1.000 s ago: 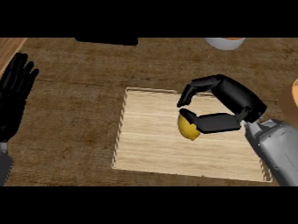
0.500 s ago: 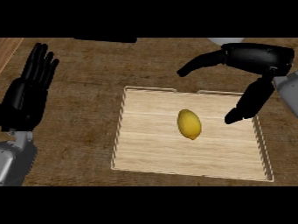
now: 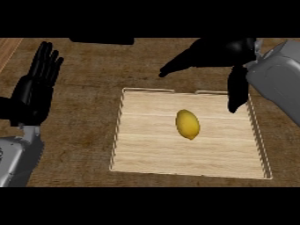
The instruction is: Pick the lemon from the tray and place it in the pot
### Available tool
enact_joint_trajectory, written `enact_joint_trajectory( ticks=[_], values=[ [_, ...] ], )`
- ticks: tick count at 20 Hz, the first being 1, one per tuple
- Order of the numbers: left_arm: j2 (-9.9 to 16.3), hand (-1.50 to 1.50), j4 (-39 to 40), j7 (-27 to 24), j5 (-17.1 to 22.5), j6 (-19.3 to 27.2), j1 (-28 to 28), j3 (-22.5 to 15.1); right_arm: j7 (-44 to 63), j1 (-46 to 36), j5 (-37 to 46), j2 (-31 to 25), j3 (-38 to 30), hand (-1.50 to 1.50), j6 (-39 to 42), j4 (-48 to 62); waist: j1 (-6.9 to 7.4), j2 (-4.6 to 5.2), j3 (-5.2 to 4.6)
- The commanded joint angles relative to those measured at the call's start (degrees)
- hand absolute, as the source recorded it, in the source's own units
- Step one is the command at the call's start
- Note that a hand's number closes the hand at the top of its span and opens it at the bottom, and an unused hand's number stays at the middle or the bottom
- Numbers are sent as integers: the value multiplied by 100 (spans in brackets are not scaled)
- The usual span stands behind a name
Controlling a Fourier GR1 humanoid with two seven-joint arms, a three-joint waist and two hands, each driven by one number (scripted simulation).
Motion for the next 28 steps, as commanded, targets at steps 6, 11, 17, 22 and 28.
enact_joint_trajectory(
  ticks=[6, 11, 17, 22, 28],
  values=[
    [-60, 0, 354, -202, -91, -24, -31, 198, -407, -730, 997, 909, 949, -150, 444, 1007, -186, -59, 0],
    [-138, 0, 149, -136, -138, -41, 276, 198, -202, -387, 1341, 975, 978, -150, 374, 926, -298, -114, 5],
    [-210, 0, 607, -494, -145, -219, 217, 366, -329, 105, 1571, 993, 1265, -150, 315, 626, -376, -118, 3],
    [-118, 0, 121, -172, -93, -350, 379, 357, -848, 641, 2053, 955, 1518, -150, -494, 929, -327, -111, 7],
    [-33, 0, 327, -294, -92, -493, 273, 657, -700, 402, 2191, 1516, 1169, -150, -320, 1058, -319, -113, 4]
  ],
)
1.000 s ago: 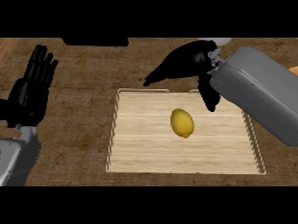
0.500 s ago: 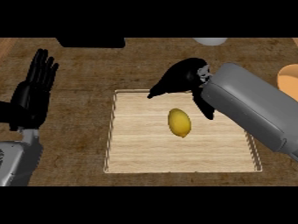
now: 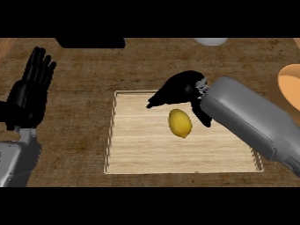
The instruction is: Pick the lemon from the tray and place it in the pot
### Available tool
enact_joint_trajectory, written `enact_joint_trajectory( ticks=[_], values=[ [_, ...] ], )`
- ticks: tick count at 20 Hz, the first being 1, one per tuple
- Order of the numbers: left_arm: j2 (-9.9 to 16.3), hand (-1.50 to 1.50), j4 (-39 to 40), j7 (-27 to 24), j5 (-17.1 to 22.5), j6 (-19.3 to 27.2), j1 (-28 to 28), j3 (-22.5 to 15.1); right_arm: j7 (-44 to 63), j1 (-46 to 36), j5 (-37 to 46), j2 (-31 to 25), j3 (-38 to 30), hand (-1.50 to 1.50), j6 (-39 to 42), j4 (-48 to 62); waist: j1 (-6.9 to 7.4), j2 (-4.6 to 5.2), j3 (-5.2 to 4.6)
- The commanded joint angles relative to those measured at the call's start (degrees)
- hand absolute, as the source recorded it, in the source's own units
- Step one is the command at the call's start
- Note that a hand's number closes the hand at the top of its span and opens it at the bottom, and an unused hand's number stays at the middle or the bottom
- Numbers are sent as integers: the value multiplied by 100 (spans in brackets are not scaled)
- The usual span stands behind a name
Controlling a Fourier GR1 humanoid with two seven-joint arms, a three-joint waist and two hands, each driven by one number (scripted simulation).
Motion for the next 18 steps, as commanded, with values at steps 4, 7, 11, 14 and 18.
enact_joint_trajectory(
  ticks=[4, 7, 11, 14, 18],
  values=[
    [-144, 0, -9, 31, -155, -31, 76, -4, 112, 228, 730, 363, -82, -150, 70, -3, -15, -8, -1],
    [-5, 0, 4, 156, -53, -191, -62, 206, -74, 385, 1088, 419, -168, -150, -250, 394, -1, -1, 0],
    [33, 0, -191, 212, -63, -285, 107, 282, -181, 665, 1268, 361, -287, -150, -66, 119, -11, -11, 0],
    [-277, 0, -603, 367, -308, 51, 200, -13, -498, 509, 1418, 410, -409, -150, -222, 598, 17, -9, 2],
    [-393, 0, 37, -272, -275, -241, 230, 96, -663, 629, 1771, 880, -240, -150, -535, 1199, 33, 12, -1]
  ],
)
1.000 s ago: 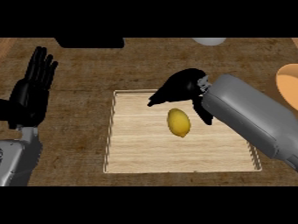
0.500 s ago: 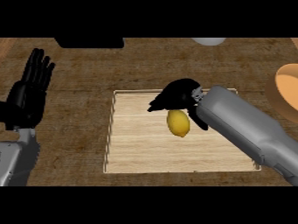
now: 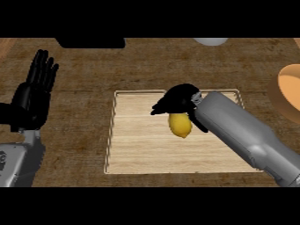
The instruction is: Pick the lemon from the tray and place it in the pot
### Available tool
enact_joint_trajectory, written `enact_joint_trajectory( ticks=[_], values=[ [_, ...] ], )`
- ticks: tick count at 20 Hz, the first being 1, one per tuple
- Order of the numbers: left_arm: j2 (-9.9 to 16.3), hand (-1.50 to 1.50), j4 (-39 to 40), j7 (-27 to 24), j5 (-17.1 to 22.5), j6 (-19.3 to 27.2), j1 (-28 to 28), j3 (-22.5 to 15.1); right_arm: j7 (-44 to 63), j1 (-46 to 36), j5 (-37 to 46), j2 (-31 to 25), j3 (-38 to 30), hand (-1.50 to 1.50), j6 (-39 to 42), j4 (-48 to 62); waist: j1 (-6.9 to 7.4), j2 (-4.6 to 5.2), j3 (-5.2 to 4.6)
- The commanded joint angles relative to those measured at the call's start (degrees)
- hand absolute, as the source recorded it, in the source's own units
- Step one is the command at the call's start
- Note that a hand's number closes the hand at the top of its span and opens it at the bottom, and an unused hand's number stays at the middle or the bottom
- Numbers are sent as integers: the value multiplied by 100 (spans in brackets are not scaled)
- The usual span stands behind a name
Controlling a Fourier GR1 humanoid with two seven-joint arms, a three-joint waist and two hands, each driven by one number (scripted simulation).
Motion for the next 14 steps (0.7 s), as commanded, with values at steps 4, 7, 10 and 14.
enact_joint_trajectory(
  ticks=[4, 7, 10, 14],
  values=[
    [-33, 0, -278, 51, 78, -242, 343, 29, -356, 399, 465, 315, -44, -150, -220, 449, 17, -2, 0],
    [102, 0, -166, 182, 17, -193, 80, 104, -976, 479, 473, 244, 373, 150, -156, 44, 23, 2, 0],
    [-8, 0, -305, 327, -58, -22, 17, 46, -990, 767, 573, 354, 407, 150, -579, -135, -12, -15, 2],
    [171, 0, -249, 353, 156, -258, -55, 283, -1257, 619, 727, 376, 315, 150, -808, 231, 34, 5, 0]
  ],
)
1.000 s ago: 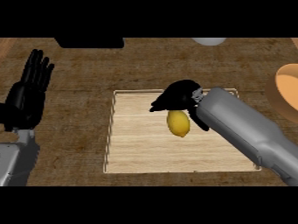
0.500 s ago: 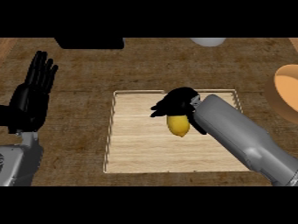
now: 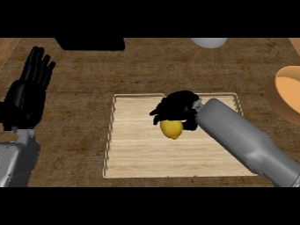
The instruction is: Pick the lemon from the tray and place it in the pot
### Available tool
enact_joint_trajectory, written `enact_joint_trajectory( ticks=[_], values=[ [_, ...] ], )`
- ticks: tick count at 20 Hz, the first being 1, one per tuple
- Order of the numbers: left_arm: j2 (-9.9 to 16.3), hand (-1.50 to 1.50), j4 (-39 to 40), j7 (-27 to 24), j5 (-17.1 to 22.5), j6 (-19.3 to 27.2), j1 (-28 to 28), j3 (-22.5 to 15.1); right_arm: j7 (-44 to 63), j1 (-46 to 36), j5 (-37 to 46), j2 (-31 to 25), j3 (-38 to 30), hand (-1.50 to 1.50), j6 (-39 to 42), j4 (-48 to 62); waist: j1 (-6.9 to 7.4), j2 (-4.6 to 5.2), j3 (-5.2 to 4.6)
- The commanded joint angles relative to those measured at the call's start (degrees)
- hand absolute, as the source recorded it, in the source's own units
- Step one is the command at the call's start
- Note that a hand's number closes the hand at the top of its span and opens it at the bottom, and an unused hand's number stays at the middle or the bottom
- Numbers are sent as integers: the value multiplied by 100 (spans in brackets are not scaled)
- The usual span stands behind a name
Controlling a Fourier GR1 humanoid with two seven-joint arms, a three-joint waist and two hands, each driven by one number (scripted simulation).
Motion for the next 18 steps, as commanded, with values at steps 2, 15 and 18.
enact_joint_trajectory(
  ticks=[2, 15, 18],
  values=[
    [-13, 0, 326, -210, -78, 32, -77, 140, -218, 382, 112, 379, 306, 150, 311, -270, -56, 109, 16],
    [22, 0, 5, -78, -54, 21, 264, 334, 1780, 921, -19, 545, -1783, 150, -378, -1774, -417, -33, 22],
    [8, 0, 16, -33, -96, 153, 435, 397, 2897, 1385, -144, 1079, -2495, 150, -1223, -2077, -687, -133, 42]
  ],
)
